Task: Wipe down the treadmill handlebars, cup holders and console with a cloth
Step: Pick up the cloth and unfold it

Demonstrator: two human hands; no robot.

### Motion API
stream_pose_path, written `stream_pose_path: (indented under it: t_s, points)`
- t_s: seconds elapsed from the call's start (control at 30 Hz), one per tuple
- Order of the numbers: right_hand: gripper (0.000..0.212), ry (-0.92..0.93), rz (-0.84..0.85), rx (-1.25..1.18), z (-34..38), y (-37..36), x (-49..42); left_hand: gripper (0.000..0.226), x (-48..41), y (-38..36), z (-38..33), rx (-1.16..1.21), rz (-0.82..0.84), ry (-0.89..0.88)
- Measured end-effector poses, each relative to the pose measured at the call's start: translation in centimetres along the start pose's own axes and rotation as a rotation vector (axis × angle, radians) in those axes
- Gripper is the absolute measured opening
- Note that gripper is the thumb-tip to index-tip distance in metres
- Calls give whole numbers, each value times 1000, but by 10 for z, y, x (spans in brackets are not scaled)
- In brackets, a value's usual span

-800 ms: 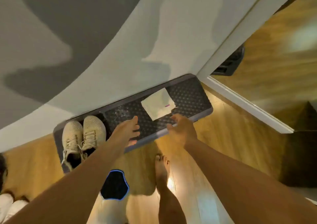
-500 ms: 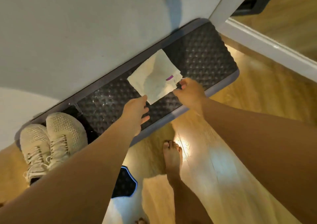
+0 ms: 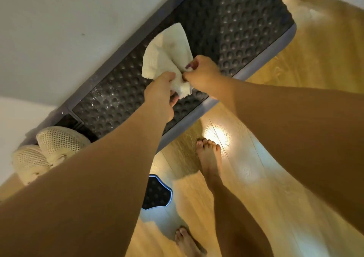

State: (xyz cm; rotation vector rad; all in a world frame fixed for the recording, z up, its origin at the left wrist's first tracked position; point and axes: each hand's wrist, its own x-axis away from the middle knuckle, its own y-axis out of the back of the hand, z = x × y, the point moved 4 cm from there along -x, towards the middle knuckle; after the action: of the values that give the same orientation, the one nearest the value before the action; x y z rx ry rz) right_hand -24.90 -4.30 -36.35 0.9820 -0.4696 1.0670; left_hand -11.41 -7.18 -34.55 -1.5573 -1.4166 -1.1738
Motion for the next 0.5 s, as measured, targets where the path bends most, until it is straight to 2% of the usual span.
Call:
stream_pose_path:
  t_s: [0.07,0.13,0.23,0.37,0.5]
  points:
    - [18,-63,-37,-182,-4,6,25,26,25,13,8,50,5,-19]
    - [20,-113,-29,-326,-2,15,67,38,64,27,14,176,46,-41]
    - [31,-125,90,-441,13,32,148,54,140,50,14,290,69,-53]
    - [22,-67,145,-517,51,54,271,37,262,107,5,230,8,-203]
    - [14,103,114,-488,108,60,397,47,378,189,14,286,-5,-336]
